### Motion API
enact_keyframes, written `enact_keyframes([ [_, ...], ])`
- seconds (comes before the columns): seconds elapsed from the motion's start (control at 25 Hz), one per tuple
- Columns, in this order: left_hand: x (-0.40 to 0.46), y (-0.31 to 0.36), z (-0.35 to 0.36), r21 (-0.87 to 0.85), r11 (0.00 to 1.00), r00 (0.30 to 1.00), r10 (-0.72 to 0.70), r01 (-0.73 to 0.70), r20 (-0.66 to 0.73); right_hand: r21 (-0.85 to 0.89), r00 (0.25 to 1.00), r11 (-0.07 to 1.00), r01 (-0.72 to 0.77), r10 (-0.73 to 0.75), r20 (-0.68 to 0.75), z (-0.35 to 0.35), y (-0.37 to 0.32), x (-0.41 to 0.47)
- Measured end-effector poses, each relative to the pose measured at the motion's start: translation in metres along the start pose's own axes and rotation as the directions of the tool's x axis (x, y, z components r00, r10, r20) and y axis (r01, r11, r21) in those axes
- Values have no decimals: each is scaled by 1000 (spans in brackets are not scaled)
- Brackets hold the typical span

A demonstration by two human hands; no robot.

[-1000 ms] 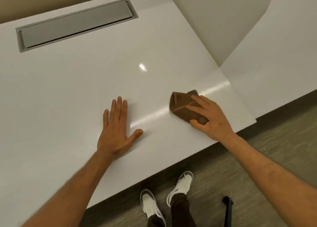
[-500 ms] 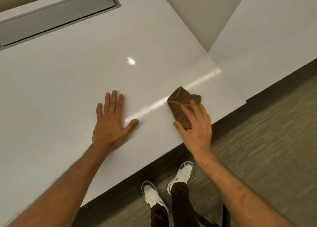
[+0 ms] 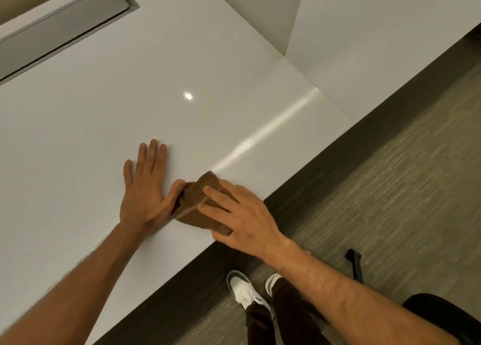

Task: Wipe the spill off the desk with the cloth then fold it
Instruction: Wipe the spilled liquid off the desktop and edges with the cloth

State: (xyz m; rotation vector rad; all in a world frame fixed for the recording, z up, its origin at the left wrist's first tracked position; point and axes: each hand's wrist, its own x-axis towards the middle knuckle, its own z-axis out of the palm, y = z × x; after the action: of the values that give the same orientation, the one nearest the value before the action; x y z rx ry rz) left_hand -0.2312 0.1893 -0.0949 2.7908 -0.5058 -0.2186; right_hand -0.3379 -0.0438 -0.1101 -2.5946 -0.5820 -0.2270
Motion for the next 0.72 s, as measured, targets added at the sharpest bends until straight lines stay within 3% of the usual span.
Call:
enact_keyframes([
  [0.2,-4,0,0,59,998,999,9,-12,43,6,956,969,-245,243,-166,-38,71,-4],
  [0.44,-4,1,-1,89,996,998,9,-14,62,-18,842,855,-518,505,-190,-94,156,8],
  [0.72,-3,3,-4,96,995,995,19,-28,97,45,712,735,-676,668,-218,-135,202,5],
])
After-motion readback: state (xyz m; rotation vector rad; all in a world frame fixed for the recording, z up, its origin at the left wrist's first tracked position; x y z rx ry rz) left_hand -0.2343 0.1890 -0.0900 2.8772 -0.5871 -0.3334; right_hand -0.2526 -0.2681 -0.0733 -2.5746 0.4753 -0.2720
